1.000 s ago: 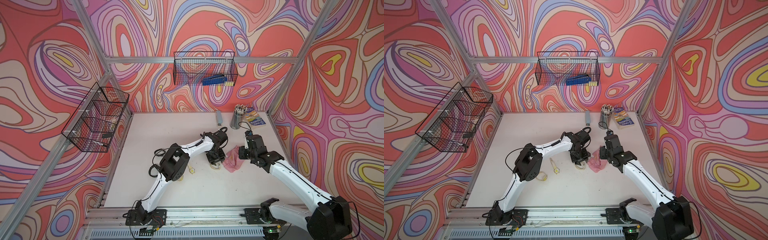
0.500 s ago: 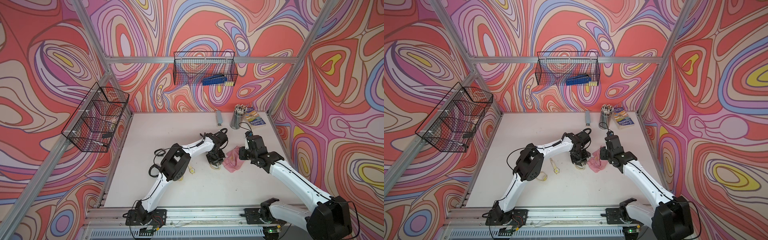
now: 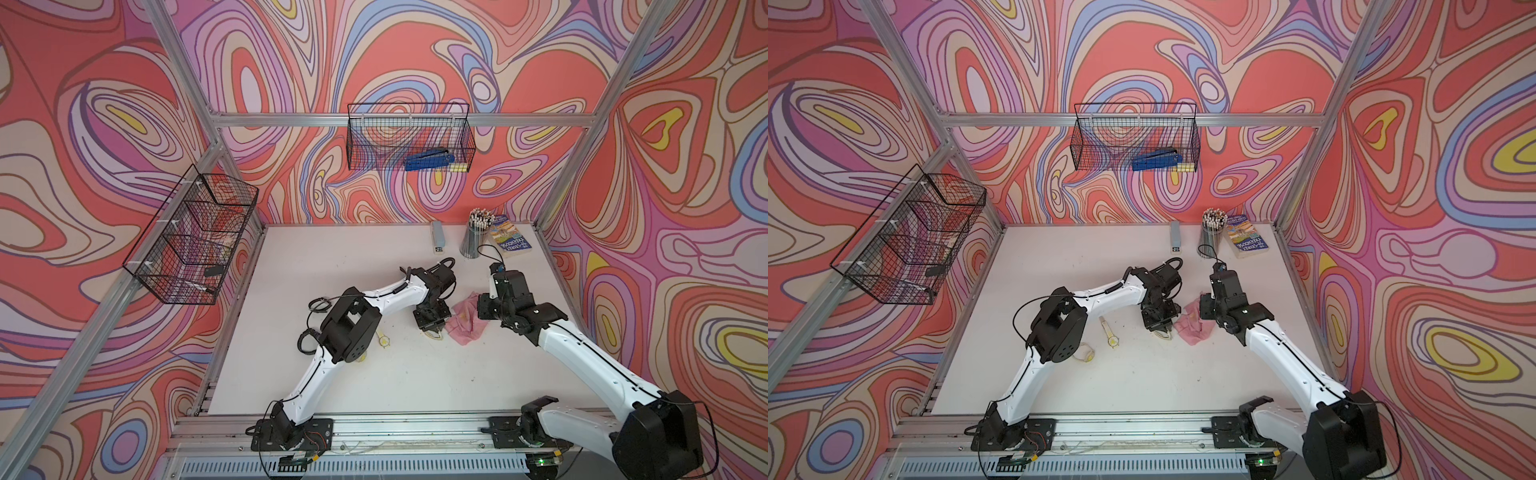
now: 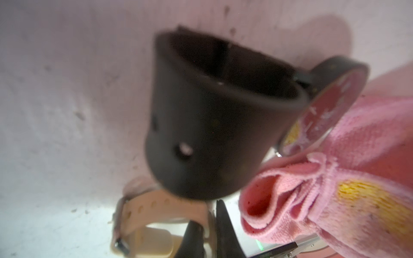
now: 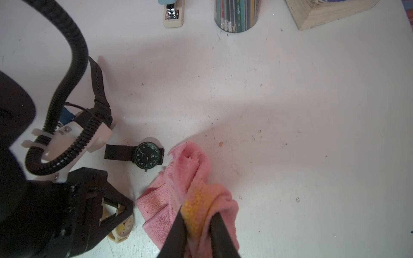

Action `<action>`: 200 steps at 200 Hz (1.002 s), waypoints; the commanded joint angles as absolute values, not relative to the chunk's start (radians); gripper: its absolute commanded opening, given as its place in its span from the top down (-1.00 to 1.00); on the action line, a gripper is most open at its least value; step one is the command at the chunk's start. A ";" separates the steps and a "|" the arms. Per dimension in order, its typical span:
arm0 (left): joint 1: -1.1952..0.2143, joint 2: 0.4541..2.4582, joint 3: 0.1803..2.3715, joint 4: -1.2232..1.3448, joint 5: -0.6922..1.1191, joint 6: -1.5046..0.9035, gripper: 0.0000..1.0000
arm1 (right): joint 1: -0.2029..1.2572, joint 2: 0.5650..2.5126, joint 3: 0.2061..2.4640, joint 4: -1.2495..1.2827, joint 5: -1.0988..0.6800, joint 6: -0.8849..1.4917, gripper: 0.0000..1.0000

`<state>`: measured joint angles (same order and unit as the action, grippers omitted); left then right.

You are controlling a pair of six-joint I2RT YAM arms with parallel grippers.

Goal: Wipe the watch dial
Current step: Pick up the watch at the center of the board.

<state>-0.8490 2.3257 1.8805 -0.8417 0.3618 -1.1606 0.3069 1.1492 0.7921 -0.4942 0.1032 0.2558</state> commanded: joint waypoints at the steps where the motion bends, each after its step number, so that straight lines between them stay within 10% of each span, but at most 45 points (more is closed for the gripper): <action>1: -0.833 2.272 1.787 -0.775 0.354 -1.191 0.90 | 0.299 1.163 0.770 -0.471 0.060 0.267 0.67; 200: -0.787 1.742 1.305 0.027 0.372 -0.955 1.00 | 0.314 0.958 0.604 -0.049 -0.470 0.340 1.00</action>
<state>-0.7918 1.7992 1.3312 -0.0818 0.3660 -0.9985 0.3058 0.9668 0.5877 -0.1081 -0.4469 0.3084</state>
